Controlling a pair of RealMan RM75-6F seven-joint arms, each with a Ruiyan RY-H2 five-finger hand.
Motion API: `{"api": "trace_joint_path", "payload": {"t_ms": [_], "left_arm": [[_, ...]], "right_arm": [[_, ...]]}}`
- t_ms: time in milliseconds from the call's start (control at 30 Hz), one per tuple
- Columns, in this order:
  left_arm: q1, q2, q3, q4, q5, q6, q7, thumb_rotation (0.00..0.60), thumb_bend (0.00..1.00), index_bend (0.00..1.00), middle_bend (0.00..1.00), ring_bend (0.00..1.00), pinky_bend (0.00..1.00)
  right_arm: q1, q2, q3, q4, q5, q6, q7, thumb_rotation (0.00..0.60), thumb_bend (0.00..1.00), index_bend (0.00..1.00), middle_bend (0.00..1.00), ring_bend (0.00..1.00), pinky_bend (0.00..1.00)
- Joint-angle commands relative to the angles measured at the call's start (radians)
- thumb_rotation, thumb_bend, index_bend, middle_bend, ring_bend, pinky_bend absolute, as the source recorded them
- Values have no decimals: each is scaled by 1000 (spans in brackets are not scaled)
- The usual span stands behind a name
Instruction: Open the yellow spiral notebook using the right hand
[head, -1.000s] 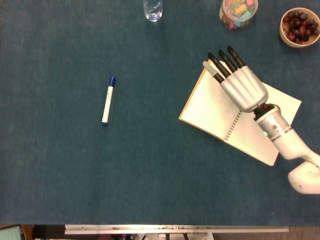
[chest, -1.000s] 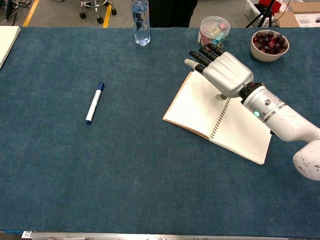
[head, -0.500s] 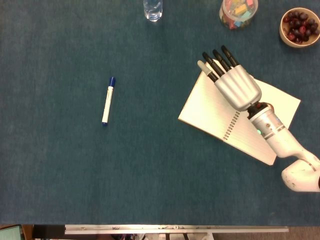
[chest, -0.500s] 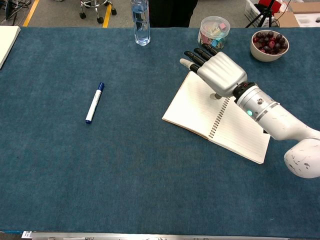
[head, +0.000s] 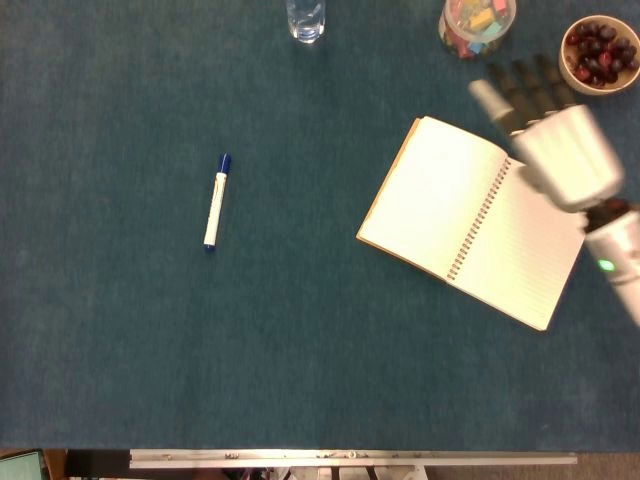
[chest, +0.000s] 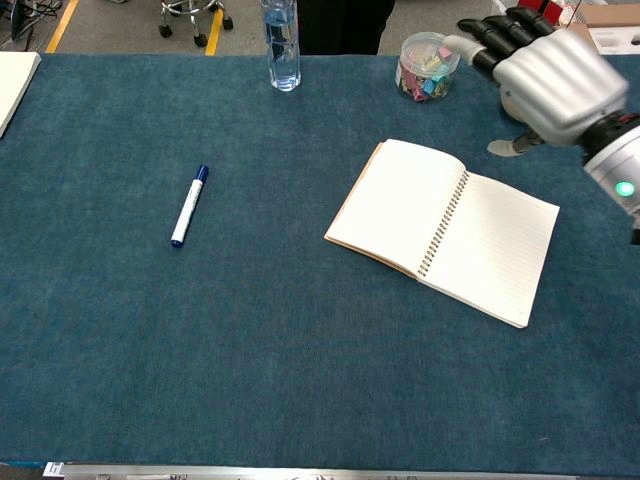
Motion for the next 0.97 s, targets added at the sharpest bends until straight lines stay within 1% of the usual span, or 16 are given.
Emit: {"api": "trace_joint_path", "payload": {"t_ms": [33, 67, 100, 200, 267, 367, 600, 800, 967], "left_arm": [[-7, -3, -5, -1, -2, -6, 6, 600, 486, 79, 104, 22, 58], [-9, -4, -7, -2, -2, -7, 8, 600, 486, 79, 104, 22, 58], [-12, -5, -9, -3, -3, -8, 10, 600, 486, 79, 104, 22, 58], [-21, -10, -15, -4, -3, -13, 21, 600, 486, 79, 104, 22, 58], [-26, -12, -18, -4, -1, -14, 27, 600, 486, 79, 104, 22, 58], [-30, -22, -24, -2, 5, -4, 32, 600, 486, 79, 104, 22, 58], [-29, -44, -30, 7, 21, 24, 43, 600, 486, 79, 104, 22, 58], [-26, -50, -25, 8, 29, 32, 41, 600, 486, 79, 104, 22, 58], [-22, -49, -21, 13, 26, 33, 34, 600, 486, 78, 104, 22, 58]], "right_arm": [[-90, 110, -20, -92, 18, 89, 13, 600, 130, 4, 95, 27, 74], [-106, 128, -25, -102, 17, 106, 20, 600, 150, 20, 123, 54, 114], [-123, 144, -30, -112, 16, 124, 28, 600, 156, 31, 136, 66, 131], [-179, 186, -47, -132, 15, 181, 54, 600, 173, 130, 216, 131, 192], [-217, 210, -62, -145, 23, 209, 67, 600, 176, 182, 247, 159, 228], [-266, 239, -80, -167, 35, 239, 87, 600, 177, 224, 268, 180, 256], [-344, 288, -124, -209, 37, 266, 116, 600, 180, 240, 279, 188, 256], [-364, 283, -126, -210, 7, 281, 131, 600, 180, 249, 279, 188, 256], [-361, 279, -121, -221, 1, 258, 125, 600, 180, 250, 279, 188, 256]]}}
